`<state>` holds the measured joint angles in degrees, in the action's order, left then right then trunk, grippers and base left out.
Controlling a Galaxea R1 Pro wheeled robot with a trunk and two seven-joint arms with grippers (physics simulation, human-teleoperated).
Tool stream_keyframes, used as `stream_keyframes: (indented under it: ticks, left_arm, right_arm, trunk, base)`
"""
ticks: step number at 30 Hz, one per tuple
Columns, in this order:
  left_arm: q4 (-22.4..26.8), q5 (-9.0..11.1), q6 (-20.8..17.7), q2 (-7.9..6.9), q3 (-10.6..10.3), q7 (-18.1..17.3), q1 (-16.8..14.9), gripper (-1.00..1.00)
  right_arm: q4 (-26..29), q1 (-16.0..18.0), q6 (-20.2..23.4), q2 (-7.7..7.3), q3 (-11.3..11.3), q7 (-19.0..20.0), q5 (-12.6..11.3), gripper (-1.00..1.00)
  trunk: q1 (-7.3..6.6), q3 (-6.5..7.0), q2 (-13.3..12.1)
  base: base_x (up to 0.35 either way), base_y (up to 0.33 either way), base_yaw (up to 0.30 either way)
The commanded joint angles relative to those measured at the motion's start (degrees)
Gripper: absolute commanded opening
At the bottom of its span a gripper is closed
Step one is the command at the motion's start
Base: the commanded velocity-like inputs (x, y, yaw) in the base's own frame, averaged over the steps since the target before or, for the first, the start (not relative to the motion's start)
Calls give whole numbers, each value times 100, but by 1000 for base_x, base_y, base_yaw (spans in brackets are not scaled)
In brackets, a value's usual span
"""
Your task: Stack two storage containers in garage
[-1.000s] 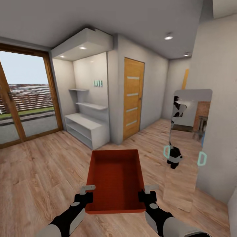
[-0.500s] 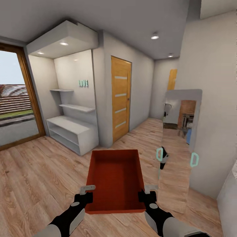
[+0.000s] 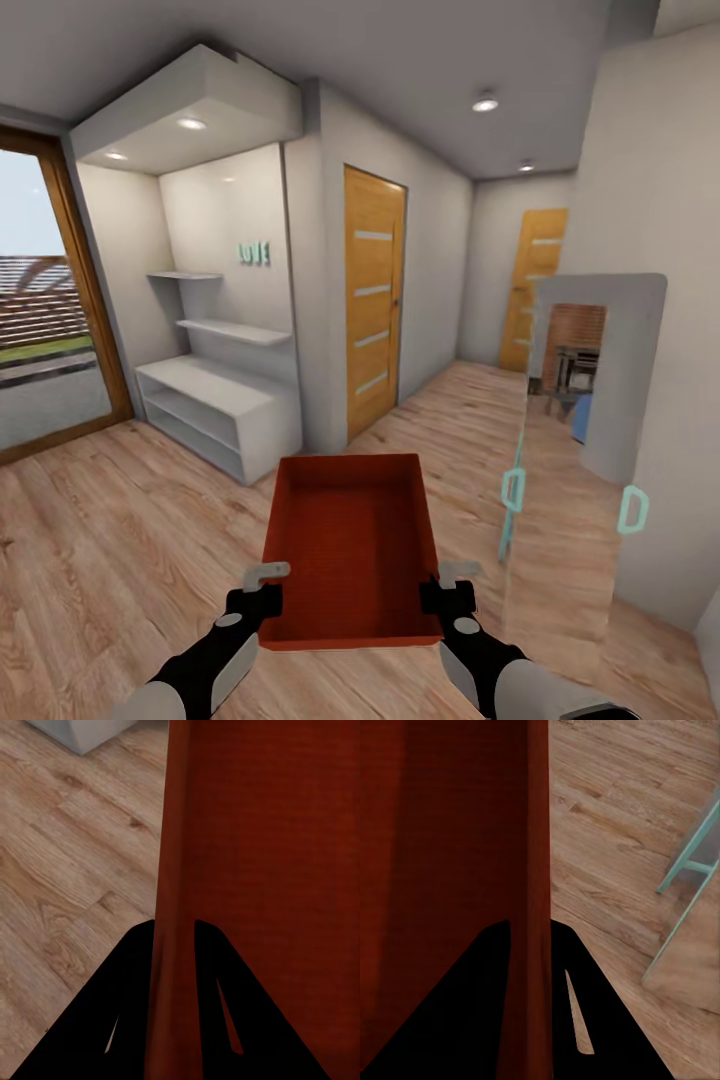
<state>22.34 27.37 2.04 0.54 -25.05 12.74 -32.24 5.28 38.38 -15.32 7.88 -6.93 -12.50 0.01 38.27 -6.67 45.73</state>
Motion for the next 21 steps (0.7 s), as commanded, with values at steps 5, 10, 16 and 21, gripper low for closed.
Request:
stream_keyframes:
  ticks: [5, 10, 16, 21]
  left_arm:
    - [7, -39, 21, 9, 88, 123, -10, -100]
    - [7, -39, 21, 15, 88, 123, -10, -100]
    - [7, -39, 21, 16, 88, 123, -10, -100]
    - [7, -39, 24, 16, 87, 123, -10, -100]
  right_arm:
    - [-20, 3, -25, 82, 51, -68, -74, -100]
    - [-20, 3, -30, 89, 51, -69, -79, -100]
    - [-21, 3, -32, 112, 51, -69, -80, -100]
    - [-26, 3, -26, 116, 51, -69, -80, -100]
  trunk:
    - [4, -8, 7]
    - [4, -8, 7]
    - [4, -8, 7]
    - [4, -8, 7]
  base:
    - [319, 183, 0]
    - [319, 183, -98]
    - [319, 183, -253]
    - [319, 183, -283]
